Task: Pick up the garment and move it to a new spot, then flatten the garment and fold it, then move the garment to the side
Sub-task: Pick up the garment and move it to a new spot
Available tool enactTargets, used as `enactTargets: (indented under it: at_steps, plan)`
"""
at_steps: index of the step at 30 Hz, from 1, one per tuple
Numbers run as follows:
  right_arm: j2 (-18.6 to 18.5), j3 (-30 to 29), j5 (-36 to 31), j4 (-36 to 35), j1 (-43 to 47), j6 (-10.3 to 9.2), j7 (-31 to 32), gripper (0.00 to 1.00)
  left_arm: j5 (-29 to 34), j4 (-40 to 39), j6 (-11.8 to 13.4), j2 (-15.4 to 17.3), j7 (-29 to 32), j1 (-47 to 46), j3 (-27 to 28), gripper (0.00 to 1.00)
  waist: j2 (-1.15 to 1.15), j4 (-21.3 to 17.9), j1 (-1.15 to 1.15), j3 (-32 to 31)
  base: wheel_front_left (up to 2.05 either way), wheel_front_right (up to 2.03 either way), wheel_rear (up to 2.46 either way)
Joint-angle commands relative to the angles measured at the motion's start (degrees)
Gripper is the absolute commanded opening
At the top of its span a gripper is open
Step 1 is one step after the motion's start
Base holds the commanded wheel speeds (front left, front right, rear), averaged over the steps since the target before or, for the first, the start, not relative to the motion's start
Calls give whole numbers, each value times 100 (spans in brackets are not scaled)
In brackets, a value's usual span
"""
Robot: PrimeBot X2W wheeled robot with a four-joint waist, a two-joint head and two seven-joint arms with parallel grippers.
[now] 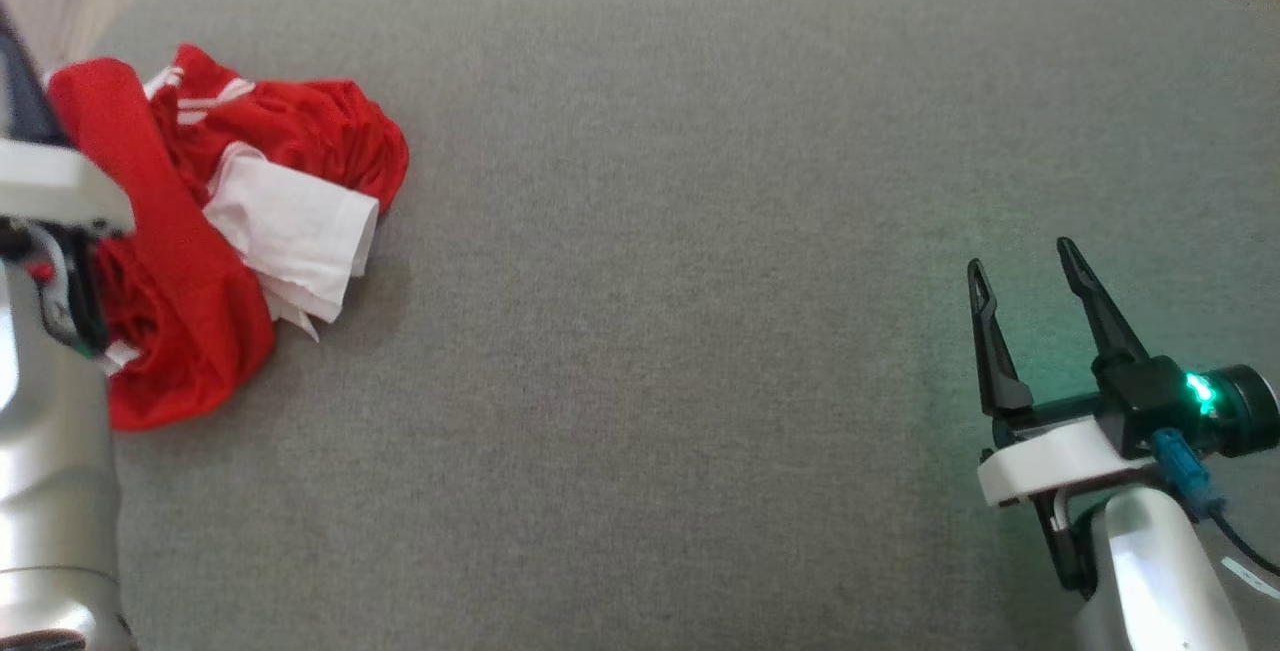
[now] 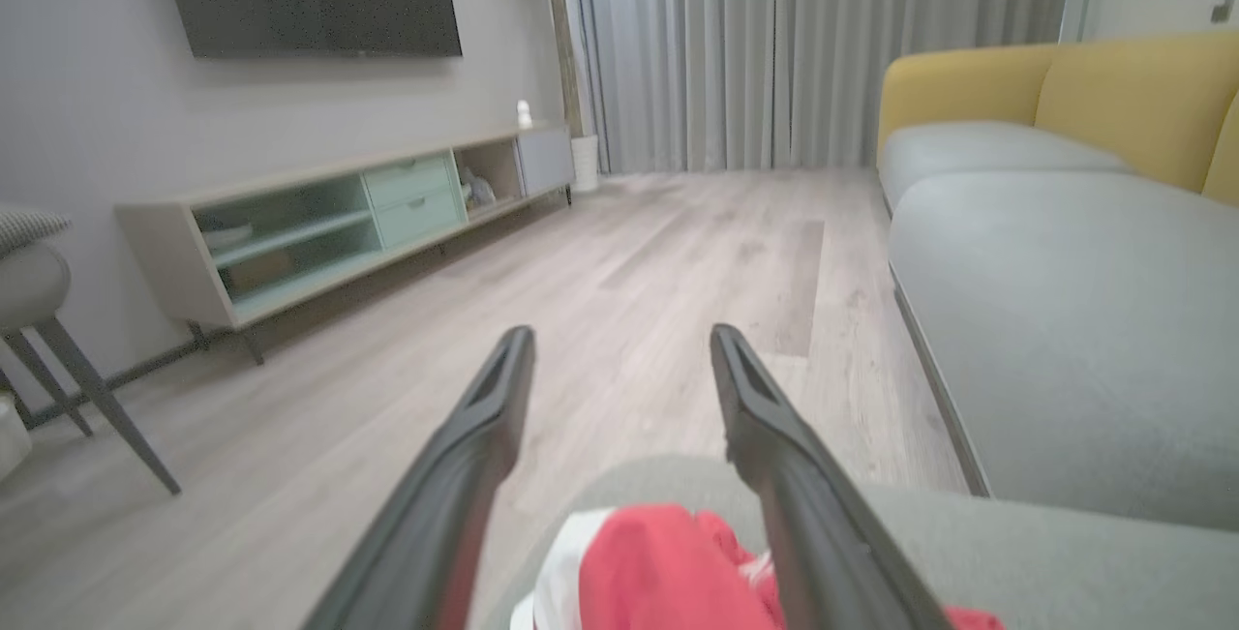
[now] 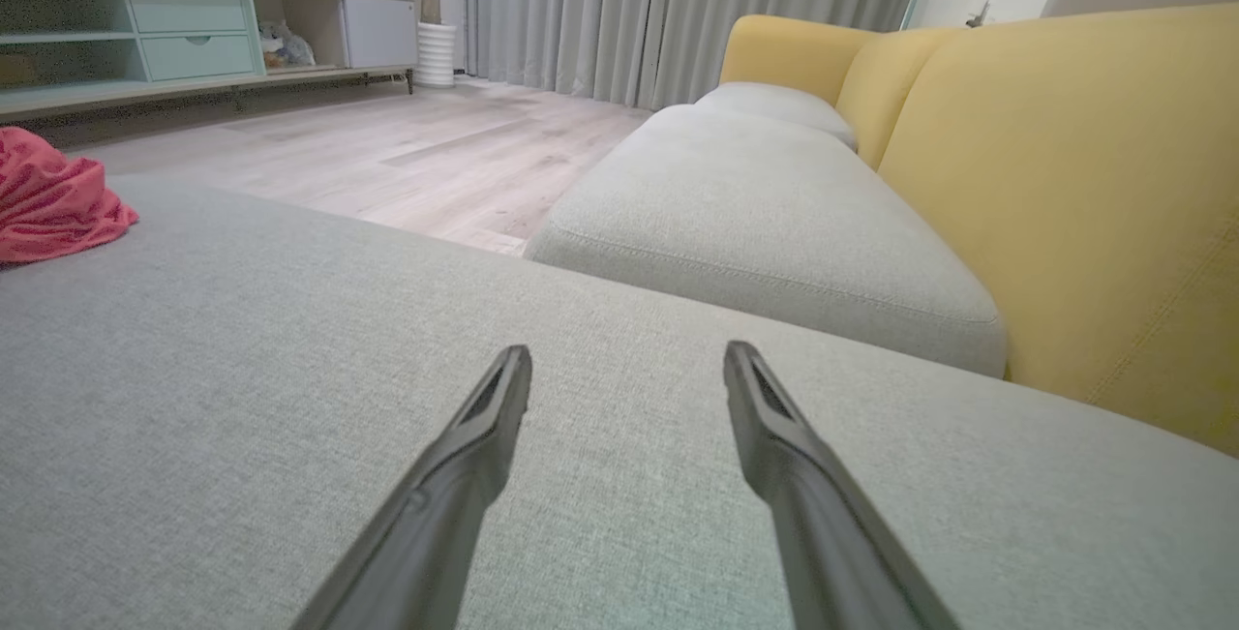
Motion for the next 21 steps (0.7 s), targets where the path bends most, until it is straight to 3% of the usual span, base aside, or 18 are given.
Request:
enactTargets:
  at_steps: [1, 5, 7, 13, 17, 18, 19, 21]
  plan:
    - [24, 118, -26, -193, -129, -4, -52, 100, -106, 110, 85, 247, 167, -60, 251, 100, 0, 31, 2, 218, 0, 0, 0]
    - [0, 100, -129, -246, -221, -4, -52, 100, -247, 899, 360, 261, 505, -34, 435, 100, 0, 58, 2, 581, 0, 0, 0]
    - [-57, 108, -158, -260, -287, -4, -52, 100, -468, 1330, 361, 166, 639, -51, 594, 100, 0, 64, 2, 742, 0, 0, 0]
    - [-208, 127, -188, -300, -423, -4, -52, 100, -1083, 2211, -101, -88, 610, -275, 932, 100, 0, 92, 2, 1063, 0, 0, 0]
    - [-267, 135, -188, -310, -471, -4, -52, 100, -1158, 2550, -310, -127, 409, -407, 898, 100, 0, 96, 2, 1139, 0, 0, 0]
    - [-276, 136, -189, -307, -480, -4, -52, 100, -1157, 2607, -342, -124, 340, -436, 877, 46, 0, 96, 2, 1145, 0, 0, 0]
    - [-281, 138, -191, -302, -489, -4, -52, 100, -1144, 2651, -364, -112, 250, -463, 851, 0, 0, 94, 2, 1147, 0, 0, 0]
    - [-282, 140, -194, -295, -498, -4, -52, 100, -1127, 2685, -388, -90, 160, -492, 819, 0, 0, 90, 2, 1145, 0, 0, 0]
